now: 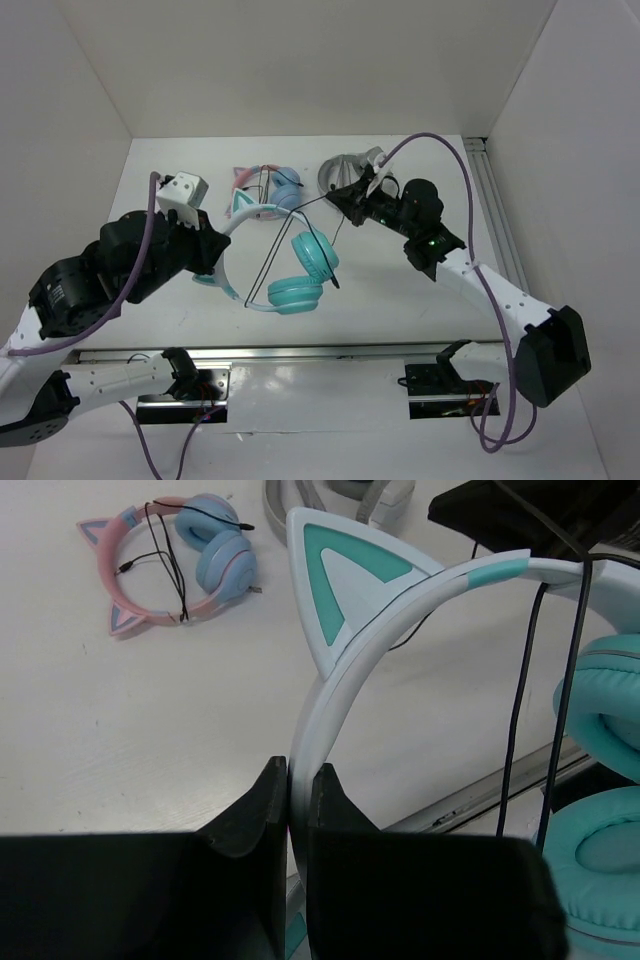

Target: Wrap the headphones

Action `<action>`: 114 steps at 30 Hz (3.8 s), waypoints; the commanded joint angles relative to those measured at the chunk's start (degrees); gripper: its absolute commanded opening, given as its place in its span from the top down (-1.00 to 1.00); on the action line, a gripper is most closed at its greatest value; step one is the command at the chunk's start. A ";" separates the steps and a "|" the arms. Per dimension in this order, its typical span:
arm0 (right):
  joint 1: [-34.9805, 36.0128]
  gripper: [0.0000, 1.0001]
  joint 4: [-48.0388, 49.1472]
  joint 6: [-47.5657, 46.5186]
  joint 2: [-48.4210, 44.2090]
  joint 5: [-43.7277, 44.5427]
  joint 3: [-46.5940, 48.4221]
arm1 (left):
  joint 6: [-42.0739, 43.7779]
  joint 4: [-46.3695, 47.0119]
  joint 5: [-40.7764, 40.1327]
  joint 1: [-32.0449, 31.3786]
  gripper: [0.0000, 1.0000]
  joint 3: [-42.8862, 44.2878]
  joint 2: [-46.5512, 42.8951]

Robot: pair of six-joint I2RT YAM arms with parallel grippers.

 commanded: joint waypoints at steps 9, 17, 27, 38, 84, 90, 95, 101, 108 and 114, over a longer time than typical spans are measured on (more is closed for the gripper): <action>4.93 0.79 42.82 22.94 17.44 -11.10 -12.18 | -12.67 22.75 -6.45 -0.64 1.00 -0.05 -2.81; 12.23 0.69 57.07 25.31 21.93 -6.35 -20.18 | -13.90 21.35 -11.74 -0.64 1.00 5.65 2.39; 13.46 0.86 58.49 25.31 25.18 -5.21 -20.02 | -15.04 21.35 -14.28 -0.64 1.00 6.28 4.06; 14.51 0.68 61.82 26.45 26.76 -6.26 -24.15 | -14.51 20.82 -17.54 -0.64 1.00 7.16 4.76; 48.44 1.00 14.03 9.50 0.49 31.80 -18.18 | -17.50 21.34 -20.27 19.84 1.00 -2.41 18.38; 48.44 1.00 4.88 5.19 0.49 26.08 -10.80 | -17.50 22.33 -22.11 15.98 1.00 -8.21 18.38; 48.44 1.00 -8.53 0.01 -0.04 26.42 -0.36 | -16.10 20.04 -24.74 12.64 1.00 -12.26 17.68; 48.44 1.00 -22.08 -5.97 -0.66 33.54 9.23 | -8.72 17.14 -21.77 12.63 1.00 -13.41 16.28; 48.44 1.00 -29.47 -11.24 -3.64 40.49 10.31 | -2.03 15.02 -17.80 14.38 1.00 -16.04 11.19; 49.06 1.00 -35.47 -11.78 -2.94 41.55 14.17 | -2.13 15.01 -16.76 19.74 1.00 -15.44 8.36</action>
